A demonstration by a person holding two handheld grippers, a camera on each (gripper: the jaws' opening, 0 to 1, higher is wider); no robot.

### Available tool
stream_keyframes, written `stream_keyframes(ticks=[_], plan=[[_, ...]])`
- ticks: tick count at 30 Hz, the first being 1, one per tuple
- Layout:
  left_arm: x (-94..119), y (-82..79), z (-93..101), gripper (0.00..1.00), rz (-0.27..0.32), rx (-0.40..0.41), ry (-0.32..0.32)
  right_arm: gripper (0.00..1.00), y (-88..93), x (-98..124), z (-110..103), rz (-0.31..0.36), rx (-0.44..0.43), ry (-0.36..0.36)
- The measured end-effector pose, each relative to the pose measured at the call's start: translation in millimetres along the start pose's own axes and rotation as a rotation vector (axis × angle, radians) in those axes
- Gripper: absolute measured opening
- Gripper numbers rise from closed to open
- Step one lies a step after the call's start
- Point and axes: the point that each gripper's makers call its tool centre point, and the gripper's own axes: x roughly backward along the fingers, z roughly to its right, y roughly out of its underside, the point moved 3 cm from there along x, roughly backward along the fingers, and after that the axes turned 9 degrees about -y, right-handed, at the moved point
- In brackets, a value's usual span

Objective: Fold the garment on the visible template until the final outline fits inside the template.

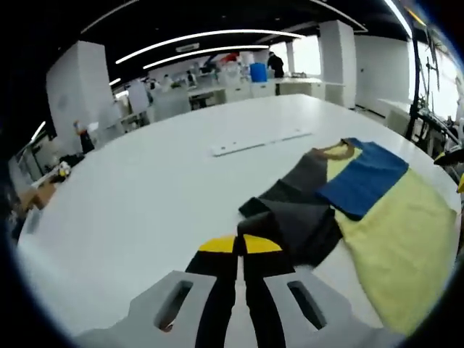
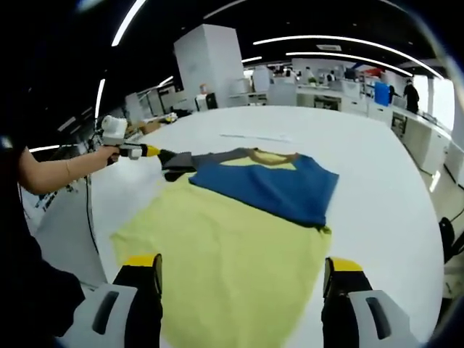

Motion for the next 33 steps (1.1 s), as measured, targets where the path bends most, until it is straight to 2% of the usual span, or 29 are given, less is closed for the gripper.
stream_keyframes(ticks=[8, 9, 11, 16, 22, 25, 33], plan=[[33, 9.5, -18.9, 0.00, -0.010, 0.069, -0.103, 0.91, -1.0, -3, -6, 0.001, 0.023, -0.019], [38, 12.8, -20.4, 0.00, -0.009, 0.108, -0.110, 0.91, -0.8, -4, -6, 0.001, 0.026, -0.021], [44, 18.6, -21.3, 0.00, -0.019, 0.136, -0.117, 0.90, -0.4, -5, -7, -0.001, 0.029, -0.024], [59, 36.3, -22.8, 0.00, -0.050, 0.121, -0.150, 0.90, 0.9, -6, -9, -0.007, 0.037, -0.033], [64, 52.1, -30.0, 0.00, -0.100, 0.169, -0.176, 0.90, 1.4, -6, -9, -0.008, 0.042, -0.031], [63, 61.0, -30.9, 0.00, -0.134, 0.158, -0.186, 0.90, 2.7, -6, -9, -0.015, 0.047, -0.027], [60, 76.2, -35.5, 0.00, -0.154, 0.125, -0.197, 0.90, 5.4, -4, -10, -0.019, 0.046, -0.021]])
